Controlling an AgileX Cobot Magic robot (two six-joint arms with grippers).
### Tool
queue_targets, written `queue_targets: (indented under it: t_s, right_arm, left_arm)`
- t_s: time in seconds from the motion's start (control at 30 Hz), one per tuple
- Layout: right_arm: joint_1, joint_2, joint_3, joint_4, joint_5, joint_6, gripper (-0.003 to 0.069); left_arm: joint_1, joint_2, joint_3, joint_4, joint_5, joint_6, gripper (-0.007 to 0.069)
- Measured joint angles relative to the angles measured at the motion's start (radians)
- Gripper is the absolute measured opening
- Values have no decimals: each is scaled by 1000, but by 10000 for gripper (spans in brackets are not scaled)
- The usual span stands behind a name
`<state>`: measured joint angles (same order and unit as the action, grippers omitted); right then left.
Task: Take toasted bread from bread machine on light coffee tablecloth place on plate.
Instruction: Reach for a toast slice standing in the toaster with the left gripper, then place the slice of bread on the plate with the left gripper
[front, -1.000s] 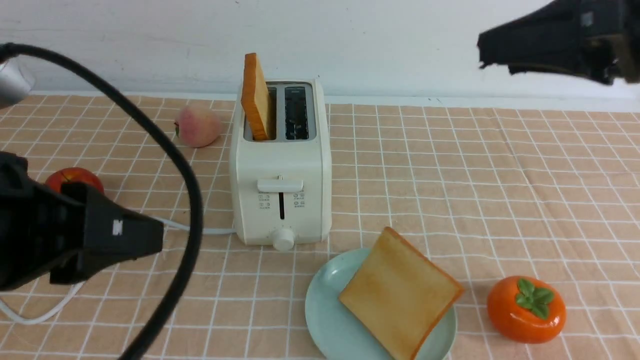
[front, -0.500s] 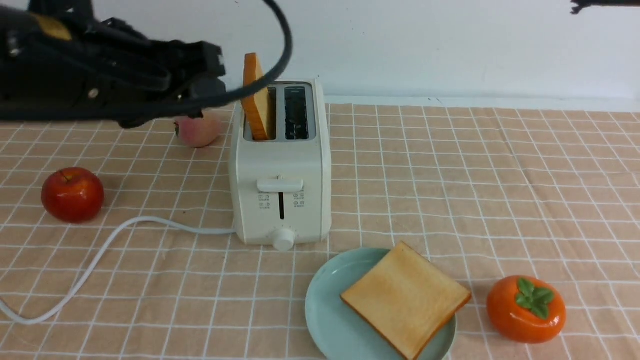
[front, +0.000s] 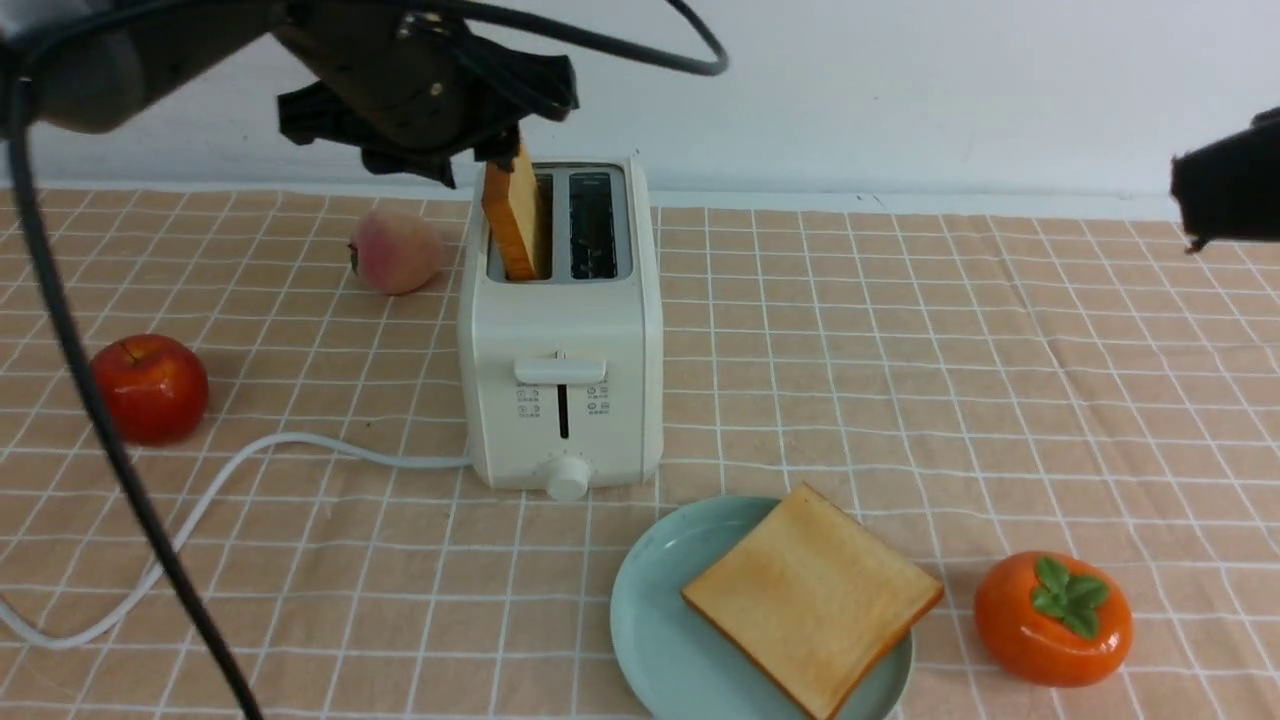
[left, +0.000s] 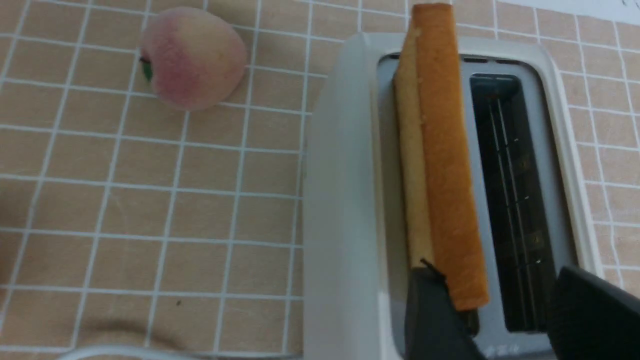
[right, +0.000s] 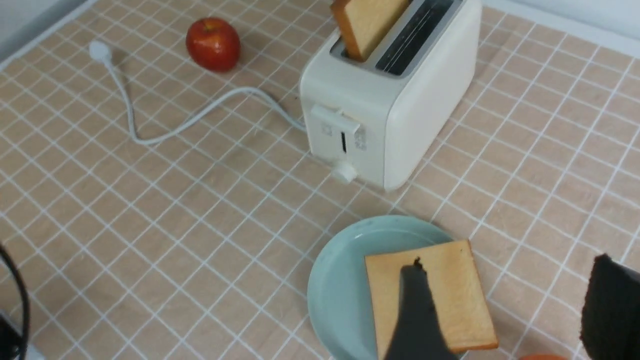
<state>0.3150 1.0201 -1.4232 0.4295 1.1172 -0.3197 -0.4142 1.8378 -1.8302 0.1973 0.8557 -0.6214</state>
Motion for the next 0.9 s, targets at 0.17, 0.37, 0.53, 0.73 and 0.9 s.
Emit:
queue_targets:
  t_s: [0.17, 0.37, 0.53, 0.73, 0.9]
  right_arm:
    - [27, 0, 5, -7, 12, 1, 433]
    - [28, 0, 5, -12, 23, 1, 433]
    - [28, 0, 5, -14, 23, 1, 433]
    - [28, 0, 5, -15, 25, 1, 433]
    - [28, 0, 5, -23, 25, 1, 428]
  left_arm:
    - [-1, 117, -94, 65, 49, -112, 323]
    - [-1, 160, -104, 92, 52, -163, 320]
    - [-1, 152, -105, 108, 48, -167, 237]
    - [-2, 64, -105, 125, 45, -166, 77]
    - [-2, -96, -105, 132, 55, -113, 78]
